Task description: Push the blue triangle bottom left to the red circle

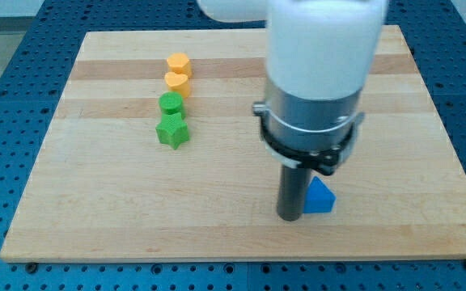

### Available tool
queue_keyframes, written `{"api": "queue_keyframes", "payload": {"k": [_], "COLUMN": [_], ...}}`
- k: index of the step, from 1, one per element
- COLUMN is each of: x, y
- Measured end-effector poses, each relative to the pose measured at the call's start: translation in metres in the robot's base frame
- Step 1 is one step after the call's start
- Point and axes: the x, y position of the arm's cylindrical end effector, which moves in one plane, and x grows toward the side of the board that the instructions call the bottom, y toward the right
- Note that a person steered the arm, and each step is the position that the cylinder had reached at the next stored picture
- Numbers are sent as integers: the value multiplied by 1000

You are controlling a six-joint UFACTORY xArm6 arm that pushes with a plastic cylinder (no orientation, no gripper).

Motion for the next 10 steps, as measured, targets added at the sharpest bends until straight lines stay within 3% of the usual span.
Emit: {"api": "queue_keyframes", "payload": {"k": [2,6,8,10], "x": [47,47,47,-63], "y": [15,20,54,46]}}
